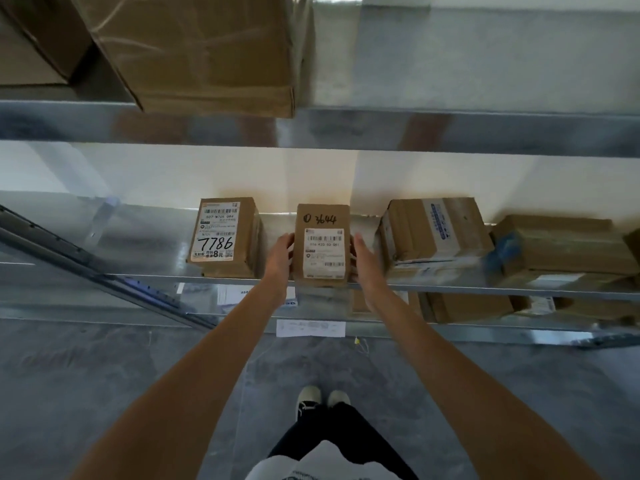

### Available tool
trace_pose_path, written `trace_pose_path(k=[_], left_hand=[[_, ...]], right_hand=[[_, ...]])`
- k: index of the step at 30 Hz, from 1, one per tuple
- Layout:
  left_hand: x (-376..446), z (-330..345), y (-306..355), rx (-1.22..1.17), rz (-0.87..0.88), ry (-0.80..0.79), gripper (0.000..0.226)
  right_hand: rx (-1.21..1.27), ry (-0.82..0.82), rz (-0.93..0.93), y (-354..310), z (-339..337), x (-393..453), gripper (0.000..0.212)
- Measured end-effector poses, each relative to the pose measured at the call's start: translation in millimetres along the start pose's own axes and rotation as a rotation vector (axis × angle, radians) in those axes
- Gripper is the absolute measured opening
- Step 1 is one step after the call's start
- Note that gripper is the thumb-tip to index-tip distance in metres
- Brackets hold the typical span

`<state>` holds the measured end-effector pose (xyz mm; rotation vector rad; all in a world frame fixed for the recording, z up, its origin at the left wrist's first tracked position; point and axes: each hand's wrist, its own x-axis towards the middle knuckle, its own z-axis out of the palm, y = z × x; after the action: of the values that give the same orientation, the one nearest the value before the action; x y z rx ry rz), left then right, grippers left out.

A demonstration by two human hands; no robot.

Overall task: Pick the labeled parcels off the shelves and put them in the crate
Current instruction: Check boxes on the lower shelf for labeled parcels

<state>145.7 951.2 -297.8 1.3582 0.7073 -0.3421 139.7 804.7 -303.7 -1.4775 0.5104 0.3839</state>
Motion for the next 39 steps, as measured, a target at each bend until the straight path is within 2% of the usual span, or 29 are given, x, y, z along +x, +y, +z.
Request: trace_pose_path(k=[2, 3, 5, 7, 9, 11, 13, 15, 17, 19, 21, 23, 26, 30, 35, 39], left_hand=[[3, 3, 1, 0.01, 0.011, 0.052, 0.033], [5, 5, 2, 0.018, 0.05, 0.086, 0.034], [4, 13, 11, 0.036, 0.204, 0.132, 0.033], [2, 29, 25, 0.081, 0.374, 0.116, 0.034], [-7, 53, 37, 0.136, 0.497, 0.081, 0.034], [-20, 81, 41, 0.165, 0.566, 0.038, 0.035], [-30, 110, 32, 0.179, 0.549, -0.021, 0.037], [-30, 133, 14, 0.191, 0.435, -0.076, 0.042], [-25, 150, -1, 0.173, 0.252, -0.099, 0.048], [-24, 164, -14, 0.032, 0.061, -0.097, 0.055], [-22, 174, -24, -0.107, -0.04, -0.041, 0.06], [-19, 179, -32, -0.158, -0.055, -0.007, 0.055], [-20, 181, -41, -0.225, -0.025, -0.062, 0.047], [-35, 185, -40, -0.185, 0.029, -0.041, 0.043], [-44, 185, -34, -0.139, 0.07, 0.007, 0.039], [-47, 187, -35, -0.081, 0.167, 0.039, 0.036]], right_hand=[[-0.005, 0.022, -0.006, -6, -1, -8, 0.034], [-0.023, 0.084, -0.053, -8, -4, -12, 0.033], [-0.049, 0.266, -0.25, -10, -17, -19, 0.032], [-0.011, 0.399, -0.437, -19, -43, -28, 0.027], [0.003, 0.52, -0.522, -32, -78, -30, 0.018], [-0.012, 0.606, -0.558, -40, -116, -24, 0.018], [0.022, 0.649, -0.546, -40, -152, -12, 0.026], [0.04, 0.651, -0.504, -35, -185, -1, 0.036], [-0.064, 0.587, -0.386, -31, -210, 11, 0.045], [-0.123, 0.495, -0.248, -29, -227, 21, 0.042], [-0.054, 0.374, -0.151, -28, -233, 24, 0.033], [-0.009, 0.241, -0.072, -26, -237, 23, 0.044], [0.025, 0.101, 0.018, -20, -241, 19, 0.059], [0.0, 0.076, -0.016, -16, -251, 15, 0.064], [-0.023, 0.176, -0.16, -23, -268, 13, 0.054], [-0.002, 0.181, -0.179, -24, -271, 12, 0.053]])
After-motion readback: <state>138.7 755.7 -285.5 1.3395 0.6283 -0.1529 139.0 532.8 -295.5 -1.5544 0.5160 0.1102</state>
